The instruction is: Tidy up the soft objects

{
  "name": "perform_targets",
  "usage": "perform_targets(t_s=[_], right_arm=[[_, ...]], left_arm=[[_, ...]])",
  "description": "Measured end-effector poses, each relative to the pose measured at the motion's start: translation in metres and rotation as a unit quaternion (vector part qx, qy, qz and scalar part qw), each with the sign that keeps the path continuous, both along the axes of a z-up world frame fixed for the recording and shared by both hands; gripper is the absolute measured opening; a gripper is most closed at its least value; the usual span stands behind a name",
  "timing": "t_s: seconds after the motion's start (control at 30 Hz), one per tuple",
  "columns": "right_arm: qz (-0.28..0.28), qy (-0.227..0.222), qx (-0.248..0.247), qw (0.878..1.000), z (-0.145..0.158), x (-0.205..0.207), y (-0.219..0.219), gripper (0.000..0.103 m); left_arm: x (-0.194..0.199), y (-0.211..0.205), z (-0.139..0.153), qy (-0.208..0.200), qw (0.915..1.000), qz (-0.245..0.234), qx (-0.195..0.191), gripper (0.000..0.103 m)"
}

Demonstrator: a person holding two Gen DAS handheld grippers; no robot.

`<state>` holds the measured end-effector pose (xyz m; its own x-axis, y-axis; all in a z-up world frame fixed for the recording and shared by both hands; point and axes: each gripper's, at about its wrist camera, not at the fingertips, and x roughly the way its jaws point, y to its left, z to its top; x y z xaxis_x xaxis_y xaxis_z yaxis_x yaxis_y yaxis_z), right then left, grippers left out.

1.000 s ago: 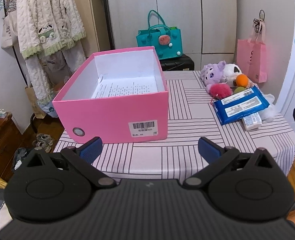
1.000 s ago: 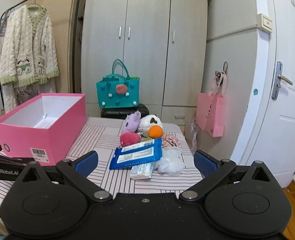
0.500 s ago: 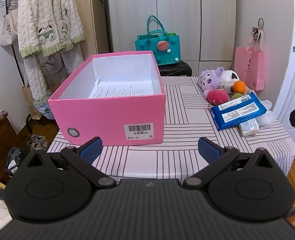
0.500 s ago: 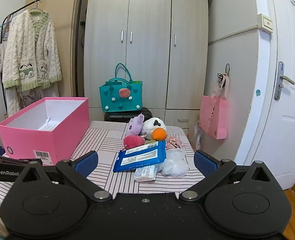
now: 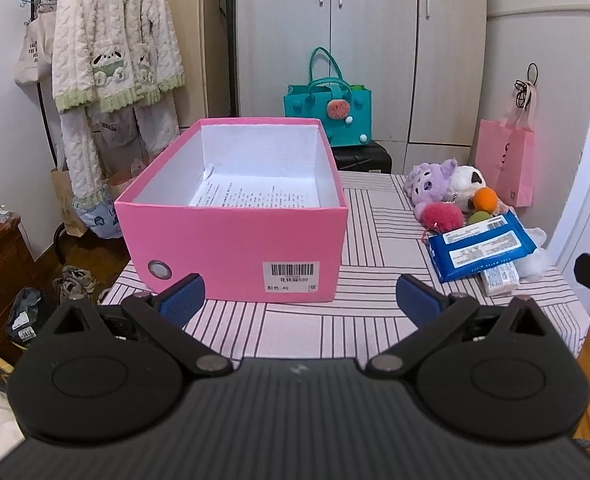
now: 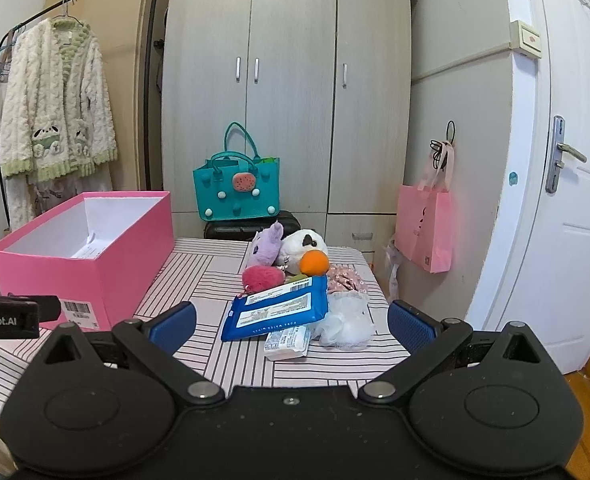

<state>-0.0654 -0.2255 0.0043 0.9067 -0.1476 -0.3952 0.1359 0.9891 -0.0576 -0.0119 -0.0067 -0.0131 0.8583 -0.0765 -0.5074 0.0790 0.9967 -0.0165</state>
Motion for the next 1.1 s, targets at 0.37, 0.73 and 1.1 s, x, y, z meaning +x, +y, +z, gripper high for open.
perform_targets(t_s=[0.37,0.73,1.1], right_arm=[[0.001,0.0,-0.009,1.0,-0.004,-0.001,0.002,0.103],[0.014,-0.02,-0.016,1.0,0.002,-0.001,-0.004,0.103],[0.043,-0.043,-0.024,0.998,0.012,0.011,-0.035,0.103]], left_arm=[[0.001,0.001,-0.004,0.006,1.0,-0.003,-0.001,0.103],[0.0,-0.001,0.001,0.005,0.9999,-0.012,0.001,0.103],[0.015,-0.01,0.026,-0.02,0.998,-0.052,-0.028,0.102]])
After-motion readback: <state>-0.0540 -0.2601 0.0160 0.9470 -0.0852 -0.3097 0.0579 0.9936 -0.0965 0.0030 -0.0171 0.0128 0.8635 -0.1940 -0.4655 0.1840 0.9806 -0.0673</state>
